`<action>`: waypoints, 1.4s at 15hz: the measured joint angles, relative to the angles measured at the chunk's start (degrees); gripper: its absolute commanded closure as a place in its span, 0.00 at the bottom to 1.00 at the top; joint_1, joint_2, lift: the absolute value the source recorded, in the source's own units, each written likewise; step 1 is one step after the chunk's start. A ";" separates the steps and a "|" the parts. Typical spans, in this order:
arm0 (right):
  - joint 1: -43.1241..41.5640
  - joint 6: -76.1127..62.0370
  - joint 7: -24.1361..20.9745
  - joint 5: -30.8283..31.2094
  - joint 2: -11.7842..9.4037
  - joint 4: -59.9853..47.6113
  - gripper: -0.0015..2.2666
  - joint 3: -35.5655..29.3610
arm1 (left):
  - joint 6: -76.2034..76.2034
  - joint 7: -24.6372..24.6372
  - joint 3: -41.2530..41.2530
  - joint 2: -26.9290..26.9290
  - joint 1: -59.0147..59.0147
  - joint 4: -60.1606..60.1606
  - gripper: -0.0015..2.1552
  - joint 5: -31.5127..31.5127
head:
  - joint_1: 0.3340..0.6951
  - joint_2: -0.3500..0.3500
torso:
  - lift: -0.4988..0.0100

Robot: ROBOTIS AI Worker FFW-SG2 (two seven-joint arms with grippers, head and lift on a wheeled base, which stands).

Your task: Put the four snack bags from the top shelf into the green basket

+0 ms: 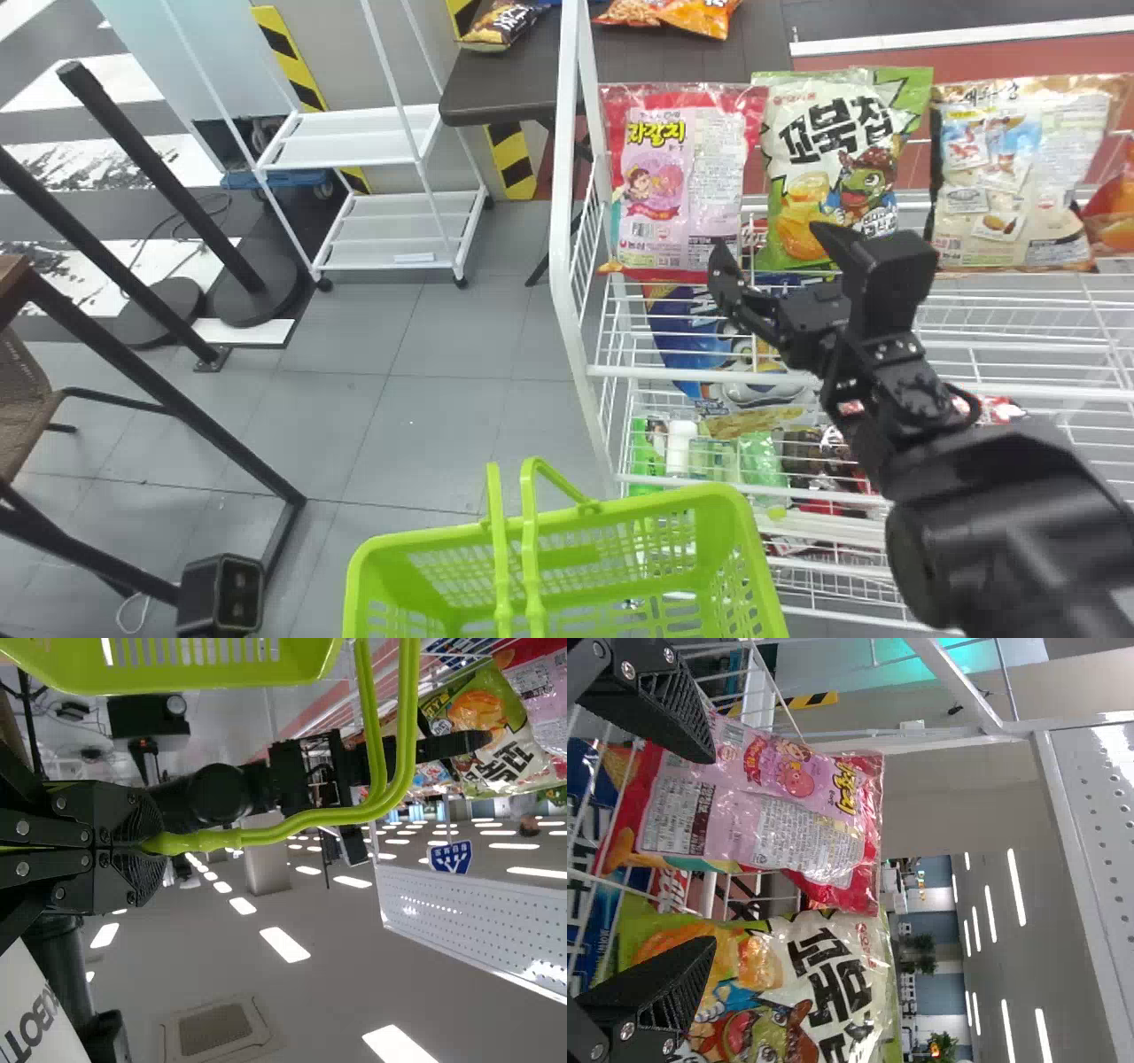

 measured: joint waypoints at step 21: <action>-10.31 8.61 13.57 -13.36 0.00 7.11 0.99 1.31 | 0.00 0.00 2.30 2.64 1.65 1.76 0.99 3.68 | 1.00 0.94 | 0.98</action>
